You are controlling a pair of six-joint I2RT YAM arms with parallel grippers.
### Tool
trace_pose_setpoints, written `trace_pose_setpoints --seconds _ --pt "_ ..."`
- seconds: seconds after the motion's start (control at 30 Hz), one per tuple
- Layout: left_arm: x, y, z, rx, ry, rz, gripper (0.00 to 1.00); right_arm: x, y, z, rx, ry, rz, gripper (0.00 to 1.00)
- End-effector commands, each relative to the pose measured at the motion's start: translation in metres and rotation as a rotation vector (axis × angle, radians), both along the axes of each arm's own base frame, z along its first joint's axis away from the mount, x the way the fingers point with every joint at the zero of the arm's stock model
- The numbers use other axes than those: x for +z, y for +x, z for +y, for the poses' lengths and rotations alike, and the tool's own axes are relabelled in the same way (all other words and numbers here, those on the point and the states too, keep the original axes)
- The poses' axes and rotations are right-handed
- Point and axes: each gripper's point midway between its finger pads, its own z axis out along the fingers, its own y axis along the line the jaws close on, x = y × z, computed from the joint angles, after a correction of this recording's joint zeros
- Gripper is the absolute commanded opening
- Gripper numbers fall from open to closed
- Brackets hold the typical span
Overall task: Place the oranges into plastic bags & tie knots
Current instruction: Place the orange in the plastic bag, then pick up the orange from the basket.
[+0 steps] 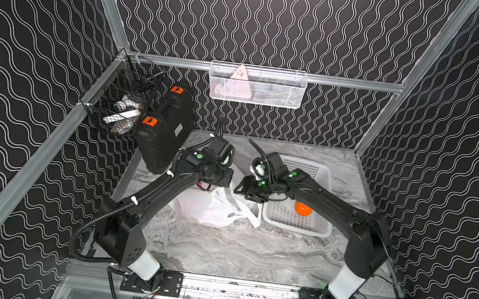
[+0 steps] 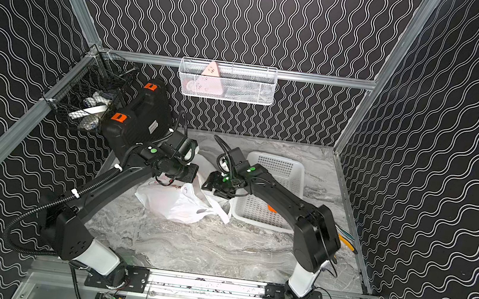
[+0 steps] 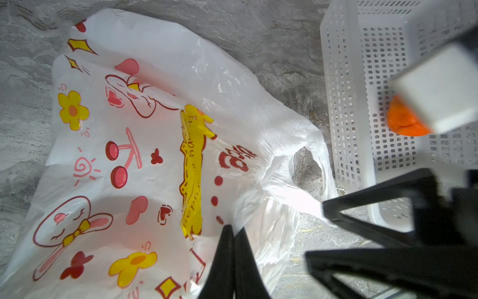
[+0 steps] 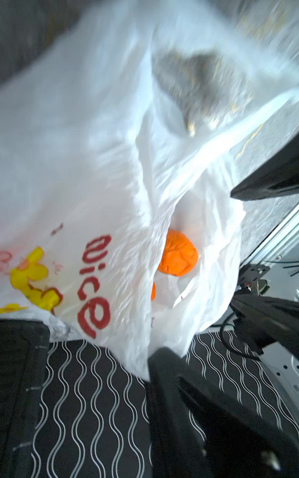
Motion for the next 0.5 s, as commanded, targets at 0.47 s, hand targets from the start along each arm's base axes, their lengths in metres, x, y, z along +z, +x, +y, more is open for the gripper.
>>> trace_pose_setpoints --seconds 0.47 --pt "0.0 -0.002 -0.002 -0.022 -0.008 -0.003 0.0 -0.049 0.032 -0.248 -0.284 -0.76 0.058 0.78"
